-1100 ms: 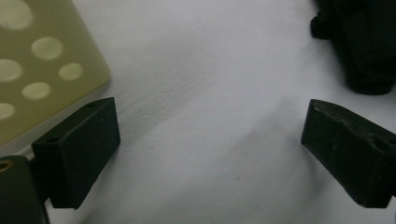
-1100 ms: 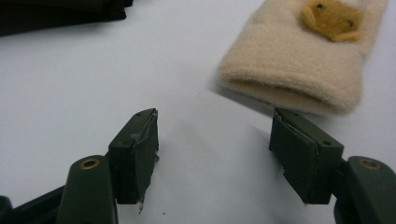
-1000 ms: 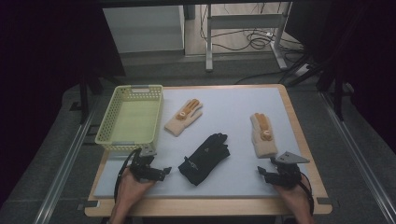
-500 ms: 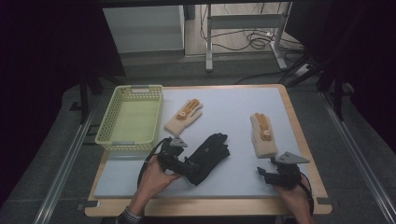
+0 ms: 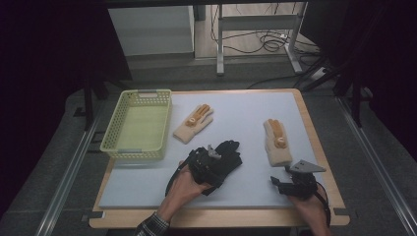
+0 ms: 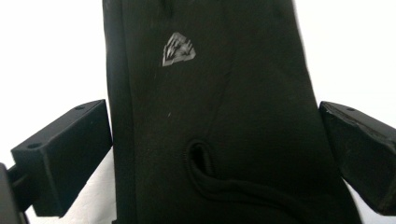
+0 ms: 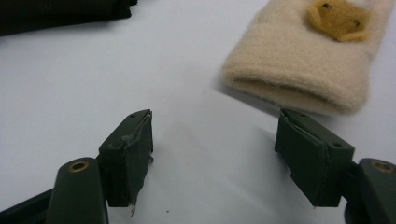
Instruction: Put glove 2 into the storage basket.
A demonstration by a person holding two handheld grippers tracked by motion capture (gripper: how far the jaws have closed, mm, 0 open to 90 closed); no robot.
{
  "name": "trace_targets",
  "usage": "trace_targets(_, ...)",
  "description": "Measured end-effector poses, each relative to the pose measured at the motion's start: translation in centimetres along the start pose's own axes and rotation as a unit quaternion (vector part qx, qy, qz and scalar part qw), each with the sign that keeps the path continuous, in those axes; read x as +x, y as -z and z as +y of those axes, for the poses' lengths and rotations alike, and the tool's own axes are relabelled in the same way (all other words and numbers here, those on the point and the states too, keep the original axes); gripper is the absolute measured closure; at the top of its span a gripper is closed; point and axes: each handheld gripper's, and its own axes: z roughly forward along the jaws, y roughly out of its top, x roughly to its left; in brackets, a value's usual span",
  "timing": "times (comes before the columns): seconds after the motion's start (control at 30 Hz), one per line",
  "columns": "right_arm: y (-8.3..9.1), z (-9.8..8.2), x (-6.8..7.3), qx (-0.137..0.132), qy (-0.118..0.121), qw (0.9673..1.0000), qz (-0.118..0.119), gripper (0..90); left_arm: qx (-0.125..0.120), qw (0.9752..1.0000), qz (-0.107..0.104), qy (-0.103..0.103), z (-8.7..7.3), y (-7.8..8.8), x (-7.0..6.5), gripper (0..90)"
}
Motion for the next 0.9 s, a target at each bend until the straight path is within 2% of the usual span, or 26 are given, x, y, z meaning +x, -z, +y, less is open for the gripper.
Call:
trace_targets(0.07, 0.0, 0.0, 0.0, 0.0, 0.0, 1.0, 0.0, 27.4, 0.0, 0.9999, -0.012, 0.01, -0.3, -0.4, 0.2, 0.0)
trace_targets(0.1, 0.0, 0.0, 0.0, 0.0, 0.0, 1.0, 0.0, 27.4, -0.001, 0.9999, -0.012, 0.012, -0.4, -0.3, 0.2, 0.0)
trace_targets(0.2, 0.0, 0.0, 0.0, 0.0, 0.0, 1.0, 0.0, 27.4, 0.006, 1.0, -0.007, 0.002, -0.5, -0.3, -0.3, 0.0)
trace_targets(0.3, 0.0, 0.0, 0.0, 0.0, 0.001, 1.0, 0.0, 27.3, 0.01, 0.9999, -0.008, 0.006, -0.4, -0.1, -0.2, 3.3)
trace_targets(0.43, 0.0, 0.0, 0.0, 0.0, 0.001, 1.0, 0.0, 27.2, 0.016, 0.9998, -0.004, 0.014, -0.2, 0.4, 0.4, 16.5)
trace_targets(0.5, 0.0, 0.0, 0.0, 0.0, 0.001, 1.0, 0.0, 27.2, 0.013, 0.9998, 0.0, 0.015, -0.2, 0.9, 1.2, 30.8)
trace_targets(0.53, 0.0, 0.0, 0.0, 0.0, 0.001, 1.0, 0.0, 27.2, 0.011, 0.9997, -0.003, 0.02, -0.3, 1.0, 1.6, 43.6)
trace_targets(0.63, 0.0, 0.0, 0.0, 0.0, 0.001, 1.0, 0.001, 27.1, 0.008, 0.9996, -0.01, 0.027, -0.4, 1.2, 2.2, 59.4)
trace_targets(0.7, 0.0, 0.0, 0.0, 0.0, 0.001, 1.0, 0.001, 27.2, 0.008, 0.9994, -0.015, 0.029, -0.3, 1.4, 2.3, 64.1)
trace_targets(0.8, 0.0, 0.0, 0.0, 0.0, 0.001, 1.0, 0.001, 27.1, 0.012, 0.9996, -0.011, 0.025, -0.1, 1.7, 2.2, 66.3)
trace_targets(0.9, 0.0, 0.0, 0.0, 0.0, 0.0, 1.0, 0.001, 27.1, 0.006, 0.9992, -0.013, 0.038, 0.3, 2.7, 2.8, 66.2)
